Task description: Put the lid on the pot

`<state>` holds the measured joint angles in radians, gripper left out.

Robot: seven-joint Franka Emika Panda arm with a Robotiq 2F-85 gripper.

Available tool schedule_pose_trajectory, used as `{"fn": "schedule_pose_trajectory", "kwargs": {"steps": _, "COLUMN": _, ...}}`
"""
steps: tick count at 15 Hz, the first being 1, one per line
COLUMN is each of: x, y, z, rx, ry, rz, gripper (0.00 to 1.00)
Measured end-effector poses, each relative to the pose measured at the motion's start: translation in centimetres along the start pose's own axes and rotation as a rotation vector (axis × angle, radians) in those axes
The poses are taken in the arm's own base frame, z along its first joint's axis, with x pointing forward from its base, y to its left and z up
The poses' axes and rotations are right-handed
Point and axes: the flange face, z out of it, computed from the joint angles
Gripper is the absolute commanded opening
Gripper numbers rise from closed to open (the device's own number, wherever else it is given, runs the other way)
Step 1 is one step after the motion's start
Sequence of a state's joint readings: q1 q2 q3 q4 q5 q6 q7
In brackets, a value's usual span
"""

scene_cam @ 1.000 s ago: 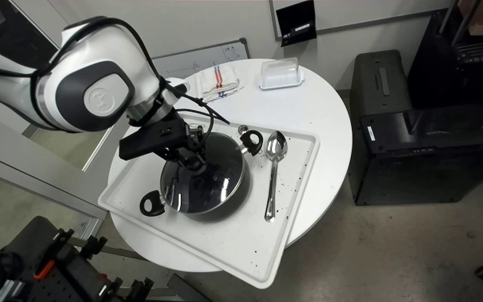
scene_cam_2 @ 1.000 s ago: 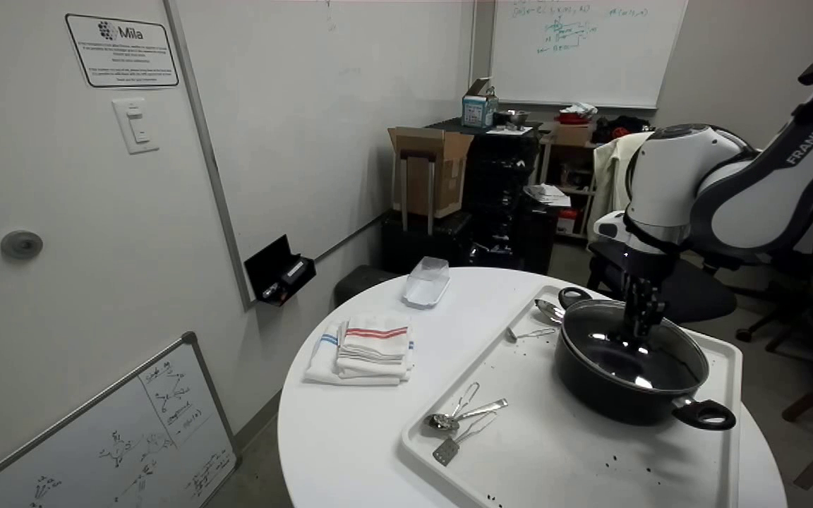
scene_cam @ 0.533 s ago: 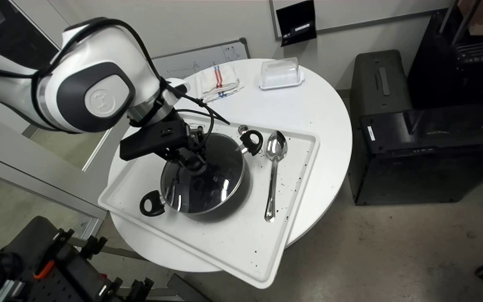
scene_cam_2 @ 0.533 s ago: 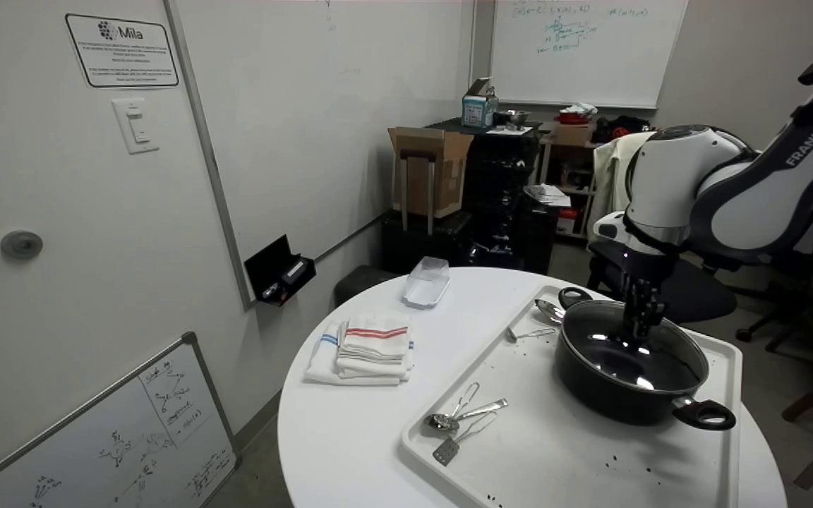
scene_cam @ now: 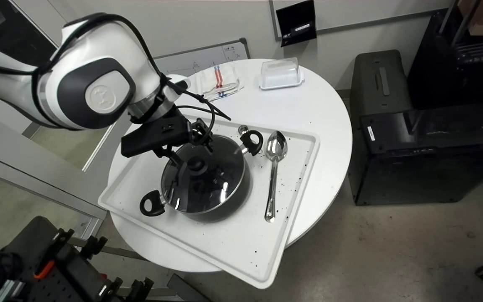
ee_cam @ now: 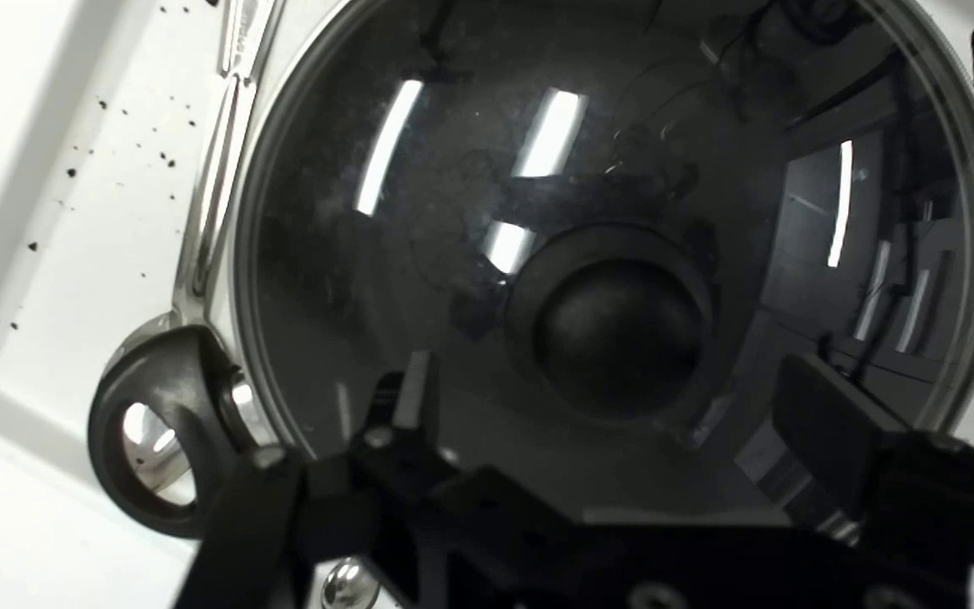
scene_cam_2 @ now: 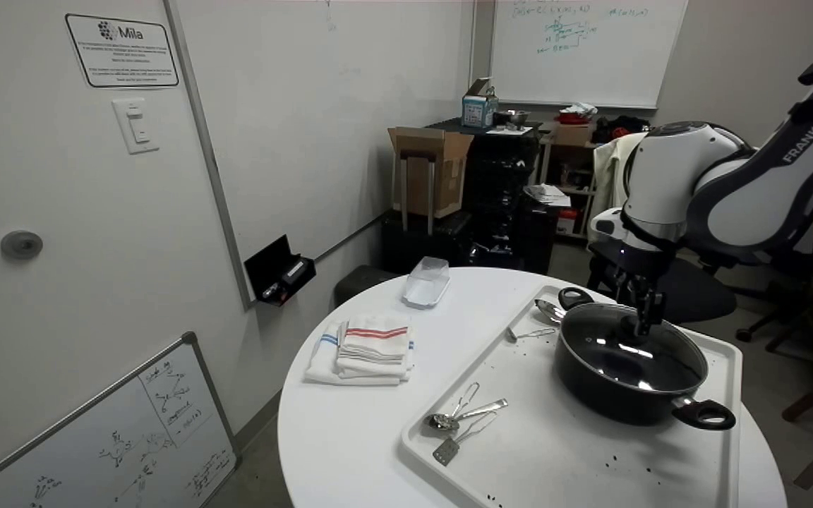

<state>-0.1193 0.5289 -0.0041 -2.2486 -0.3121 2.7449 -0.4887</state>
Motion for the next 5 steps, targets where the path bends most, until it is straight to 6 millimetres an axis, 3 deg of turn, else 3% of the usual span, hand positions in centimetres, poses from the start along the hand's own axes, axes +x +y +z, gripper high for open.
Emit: {"fn": "schedule_pose_trajectory", "kwargs": {"steps": 5, "x": 0.18, "y": 0.09, "z": -0.34, "rx": -0.004, "ry": 0.006, "rz": -0.001, "gripper": 1.00}}
